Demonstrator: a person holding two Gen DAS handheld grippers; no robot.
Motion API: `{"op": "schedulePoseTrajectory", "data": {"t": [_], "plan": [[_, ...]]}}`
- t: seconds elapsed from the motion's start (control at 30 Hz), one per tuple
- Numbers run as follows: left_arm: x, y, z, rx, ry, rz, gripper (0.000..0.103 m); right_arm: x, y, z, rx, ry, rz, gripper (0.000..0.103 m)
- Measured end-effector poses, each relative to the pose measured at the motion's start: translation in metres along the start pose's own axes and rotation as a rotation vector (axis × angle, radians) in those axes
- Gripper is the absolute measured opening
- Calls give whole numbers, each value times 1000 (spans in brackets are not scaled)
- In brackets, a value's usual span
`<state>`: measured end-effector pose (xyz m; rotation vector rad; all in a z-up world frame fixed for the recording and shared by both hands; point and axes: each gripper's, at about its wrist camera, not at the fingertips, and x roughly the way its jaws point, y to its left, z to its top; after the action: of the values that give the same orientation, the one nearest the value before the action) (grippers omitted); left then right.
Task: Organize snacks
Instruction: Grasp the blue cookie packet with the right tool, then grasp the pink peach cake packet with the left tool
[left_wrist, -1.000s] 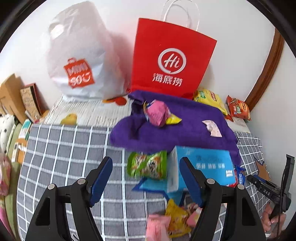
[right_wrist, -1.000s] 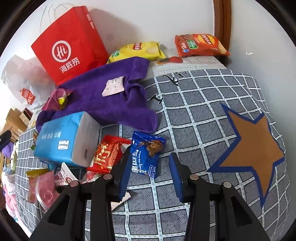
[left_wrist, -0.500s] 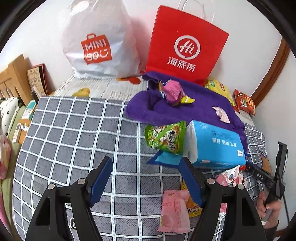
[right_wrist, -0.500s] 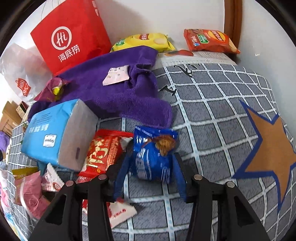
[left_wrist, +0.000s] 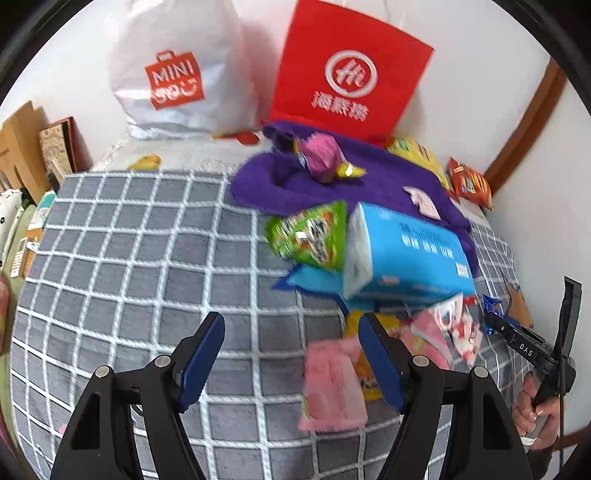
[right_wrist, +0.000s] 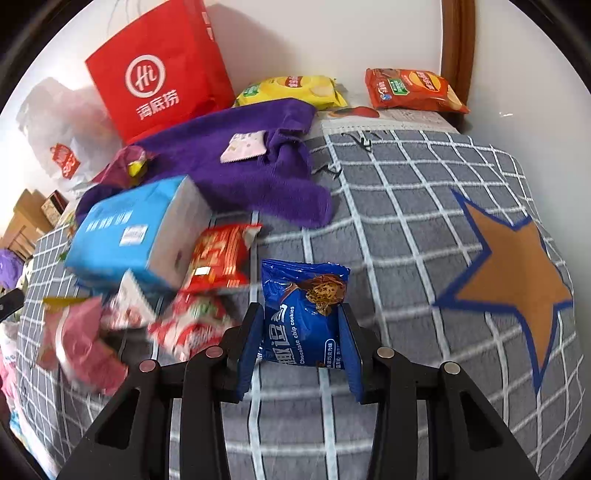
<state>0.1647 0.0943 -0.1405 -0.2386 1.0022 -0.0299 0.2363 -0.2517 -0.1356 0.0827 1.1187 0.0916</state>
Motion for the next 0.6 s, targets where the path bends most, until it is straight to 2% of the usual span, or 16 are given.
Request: {"op": "schedulePoseTrajectory", "data": {"t": [0.2, 0.3, 0.37, 0.4, 0.43, 0.53, 0.6], "plan": [[12, -7, -18, -4, 45, -31, 73, 0, 4, -25, 2, -3, 26, 40], [21, -10, -24, 10, 66, -9, 72, 2, 3, -32, 5, -24, 26, 41], [31, -10, -30, 11, 95, -8, 60, 2, 4, -37, -7, -55, 21, 41], [35, -9, -33, 8, 108, -29, 48, 1, 6, -40, -21, -74, 5, 41], [38, -7, -36, 1, 123, -43, 43, 0, 8, -43, -34, -88, -10, 41], [36, -2, -41, -3, 106, -37, 40, 1, 16, -47, -81, -108, -58, 42], [30, 0, -41, 17, 83, 15, 40, 3, 17, -46, -86, -102, -68, 44]]}}
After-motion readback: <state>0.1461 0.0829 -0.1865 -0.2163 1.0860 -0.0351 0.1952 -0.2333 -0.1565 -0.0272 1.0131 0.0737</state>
